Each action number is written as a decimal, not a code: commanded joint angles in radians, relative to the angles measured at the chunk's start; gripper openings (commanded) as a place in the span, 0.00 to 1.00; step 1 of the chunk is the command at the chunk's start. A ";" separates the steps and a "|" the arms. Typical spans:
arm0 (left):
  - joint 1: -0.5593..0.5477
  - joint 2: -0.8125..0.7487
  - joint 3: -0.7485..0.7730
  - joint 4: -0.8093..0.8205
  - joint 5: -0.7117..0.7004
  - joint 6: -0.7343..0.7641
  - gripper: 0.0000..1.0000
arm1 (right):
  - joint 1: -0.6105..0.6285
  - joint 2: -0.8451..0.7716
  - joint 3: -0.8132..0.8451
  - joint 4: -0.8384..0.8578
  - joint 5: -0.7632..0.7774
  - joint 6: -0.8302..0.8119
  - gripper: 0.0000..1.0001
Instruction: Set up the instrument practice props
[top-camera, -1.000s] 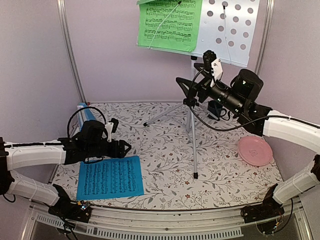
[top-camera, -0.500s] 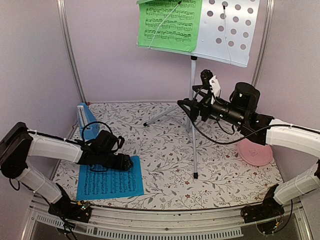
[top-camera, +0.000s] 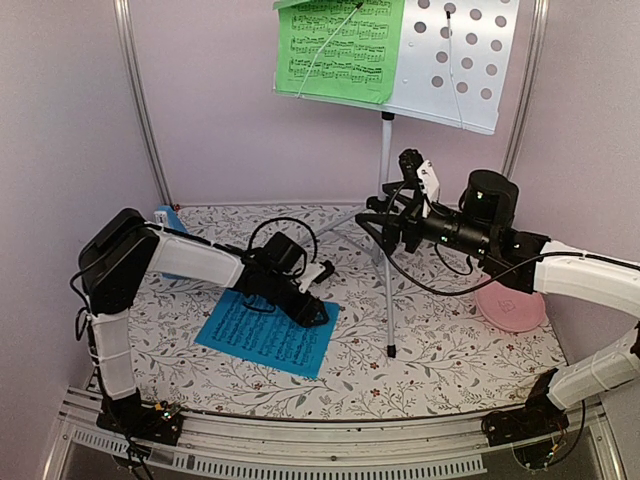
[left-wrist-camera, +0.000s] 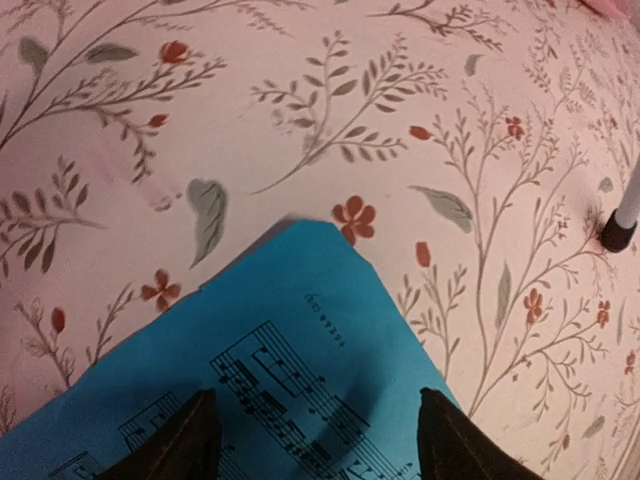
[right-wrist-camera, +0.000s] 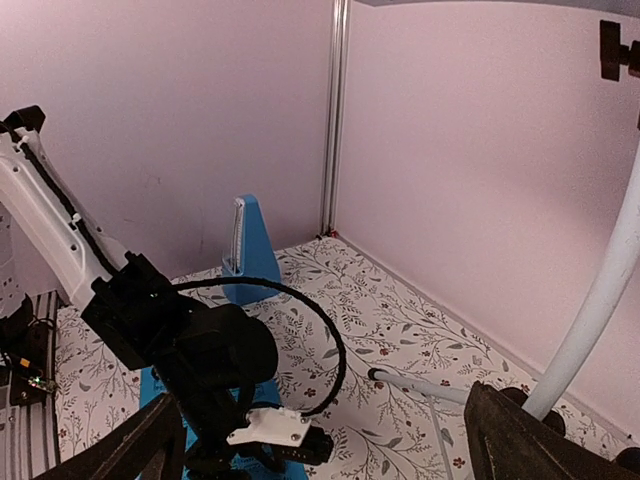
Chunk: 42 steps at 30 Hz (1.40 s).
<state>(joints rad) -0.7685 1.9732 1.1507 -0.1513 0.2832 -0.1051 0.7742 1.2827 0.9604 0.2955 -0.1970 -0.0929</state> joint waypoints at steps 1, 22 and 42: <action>-0.072 0.039 0.042 -0.234 0.061 0.349 0.68 | 0.002 -0.026 -0.023 -0.022 -0.035 0.020 0.99; 0.067 -0.576 -0.503 0.128 -0.091 -0.156 0.72 | 0.023 0.313 0.146 -0.182 -0.054 -0.005 0.87; -0.052 -0.982 -0.864 0.089 -0.449 -0.958 0.71 | 0.105 0.770 0.433 -0.370 0.123 0.088 0.44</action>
<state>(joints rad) -0.8185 1.0374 0.3202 0.0082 -0.0551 -0.8967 0.8722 2.0079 1.3716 -0.0349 -0.0807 -0.0288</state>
